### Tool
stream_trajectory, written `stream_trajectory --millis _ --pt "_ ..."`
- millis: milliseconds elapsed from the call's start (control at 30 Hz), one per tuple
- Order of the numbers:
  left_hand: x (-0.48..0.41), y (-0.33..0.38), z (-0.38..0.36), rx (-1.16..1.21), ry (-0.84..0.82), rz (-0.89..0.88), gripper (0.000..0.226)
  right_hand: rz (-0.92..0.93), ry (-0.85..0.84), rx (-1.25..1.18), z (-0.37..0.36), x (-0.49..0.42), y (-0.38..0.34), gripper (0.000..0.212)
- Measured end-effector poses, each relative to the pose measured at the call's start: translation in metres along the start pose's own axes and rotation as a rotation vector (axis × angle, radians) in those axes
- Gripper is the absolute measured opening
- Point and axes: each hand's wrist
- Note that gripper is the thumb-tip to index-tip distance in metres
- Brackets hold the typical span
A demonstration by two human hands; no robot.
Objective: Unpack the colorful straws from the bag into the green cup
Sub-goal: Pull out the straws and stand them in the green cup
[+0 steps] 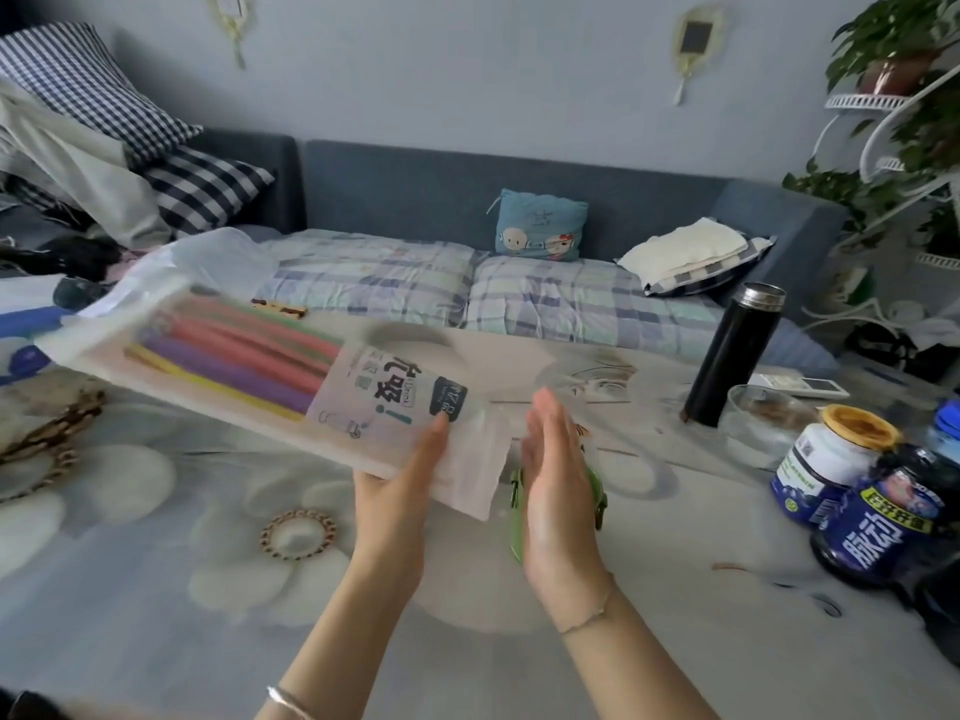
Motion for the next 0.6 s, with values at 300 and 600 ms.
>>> stream_trajectory --millis 300,600 --pt "0.000 0.025 -0.013 -0.380 -0.313 -0.207 0.026 -0.299 -0.249 -0.825 -0.006 -0.021 0.003 0.063" --pt "0.000 0.024 -0.007 -0.173 -0.063 -0.132 0.032 -0.127 -0.006 -0.271 -0.004 -0.030 0.020 0.037"
Point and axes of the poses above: each hand's wrist, its own x-axis away from the middle knuckle, its own z-axis out of the back of the hand, y = z × x, and after that the axes turned 15 degrees about -y, right-handed
